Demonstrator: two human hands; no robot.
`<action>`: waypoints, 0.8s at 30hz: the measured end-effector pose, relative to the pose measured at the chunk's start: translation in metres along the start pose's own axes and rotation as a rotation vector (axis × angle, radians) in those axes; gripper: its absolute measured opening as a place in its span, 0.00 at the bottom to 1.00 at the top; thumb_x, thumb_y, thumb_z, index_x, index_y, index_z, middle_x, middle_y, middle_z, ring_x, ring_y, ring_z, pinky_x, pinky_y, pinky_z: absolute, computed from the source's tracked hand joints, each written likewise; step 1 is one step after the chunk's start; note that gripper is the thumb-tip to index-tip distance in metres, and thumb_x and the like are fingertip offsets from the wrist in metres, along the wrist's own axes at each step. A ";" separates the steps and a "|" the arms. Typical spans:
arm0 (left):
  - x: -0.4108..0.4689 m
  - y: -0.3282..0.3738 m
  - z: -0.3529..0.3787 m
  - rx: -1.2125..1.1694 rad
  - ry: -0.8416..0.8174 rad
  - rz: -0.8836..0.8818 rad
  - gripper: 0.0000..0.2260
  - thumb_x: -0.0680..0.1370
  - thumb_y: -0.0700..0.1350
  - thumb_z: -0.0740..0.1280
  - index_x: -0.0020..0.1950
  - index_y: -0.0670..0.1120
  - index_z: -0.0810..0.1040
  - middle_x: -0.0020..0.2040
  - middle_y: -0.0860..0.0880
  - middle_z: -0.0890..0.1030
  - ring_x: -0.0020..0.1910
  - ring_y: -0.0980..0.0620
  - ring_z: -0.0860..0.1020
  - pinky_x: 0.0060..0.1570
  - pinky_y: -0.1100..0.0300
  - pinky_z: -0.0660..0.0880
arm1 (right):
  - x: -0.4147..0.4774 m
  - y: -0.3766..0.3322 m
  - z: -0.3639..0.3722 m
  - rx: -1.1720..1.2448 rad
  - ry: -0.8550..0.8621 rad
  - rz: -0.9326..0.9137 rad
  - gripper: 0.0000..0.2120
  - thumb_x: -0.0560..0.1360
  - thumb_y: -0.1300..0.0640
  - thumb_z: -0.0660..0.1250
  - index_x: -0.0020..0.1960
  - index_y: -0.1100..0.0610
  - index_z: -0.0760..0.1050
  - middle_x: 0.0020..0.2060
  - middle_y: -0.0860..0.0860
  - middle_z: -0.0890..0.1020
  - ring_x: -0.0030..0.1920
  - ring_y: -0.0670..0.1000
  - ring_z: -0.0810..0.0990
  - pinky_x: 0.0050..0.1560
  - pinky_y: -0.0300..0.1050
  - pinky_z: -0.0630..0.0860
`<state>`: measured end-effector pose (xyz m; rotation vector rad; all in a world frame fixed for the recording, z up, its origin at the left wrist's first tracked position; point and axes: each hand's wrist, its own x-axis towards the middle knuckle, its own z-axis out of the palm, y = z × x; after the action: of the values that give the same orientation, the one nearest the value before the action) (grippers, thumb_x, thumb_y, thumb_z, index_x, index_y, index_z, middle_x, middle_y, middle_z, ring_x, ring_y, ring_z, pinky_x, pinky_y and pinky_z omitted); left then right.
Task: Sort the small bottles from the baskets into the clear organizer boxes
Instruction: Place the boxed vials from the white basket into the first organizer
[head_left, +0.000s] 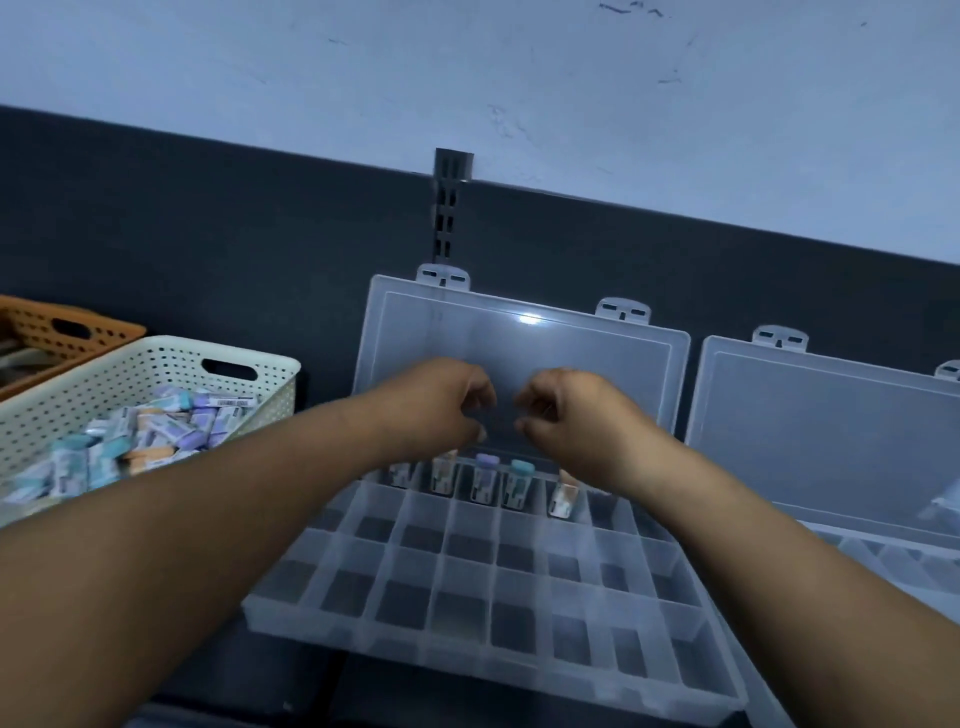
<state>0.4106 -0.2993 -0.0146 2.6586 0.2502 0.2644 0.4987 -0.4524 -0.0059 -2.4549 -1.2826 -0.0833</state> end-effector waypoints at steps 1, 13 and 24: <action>-0.007 -0.007 -0.011 0.002 0.030 -0.008 0.13 0.73 0.44 0.72 0.57 0.49 0.79 0.53 0.52 0.80 0.51 0.54 0.77 0.52 0.60 0.74 | 0.003 -0.013 0.001 -0.004 0.009 -0.039 0.08 0.74 0.55 0.68 0.53 0.54 0.78 0.49 0.52 0.79 0.51 0.55 0.77 0.54 0.47 0.74; -0.105 -0.151 -0.105 0.296 0.063 -0.276 0.18 0.76 0.50 0.69 0.65 0.51 0.75 0.63 0.51 0.76 0.60 0.50 0.74 0.54 0.61 0.71 | 0.050 -0.157 0.065 -0.102 -0.125 -0.283 0.25 0.75 0.49 0.67 0.71 0.51 0.68 0.69 0.50 0.71 0.68 0.55 0.68 0.68 0.51 0.67; -0.142 -0.232 -0.102 0.294 -0.212 -0.317 0.15 0.75 0.46 0.68 0.61 0.51 0.75 0.59 0.47 0.77 0.55 0.48 0.76 0.49 0.58 0.72 | 0.107 -0.257 0.142 -0.358 -0.360 -0.221 0.18 0.75 0.48 0.67 0.63 0.53 0.73 0.58 0.53 0.78 0.55 0.55 0.77 0.54 0.50 0.76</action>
<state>0.2198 -0.0834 -0.0513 2.8475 0.6768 -0.1675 0.3384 -0.1862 -0.0389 -2.6993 -1.8320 0.0849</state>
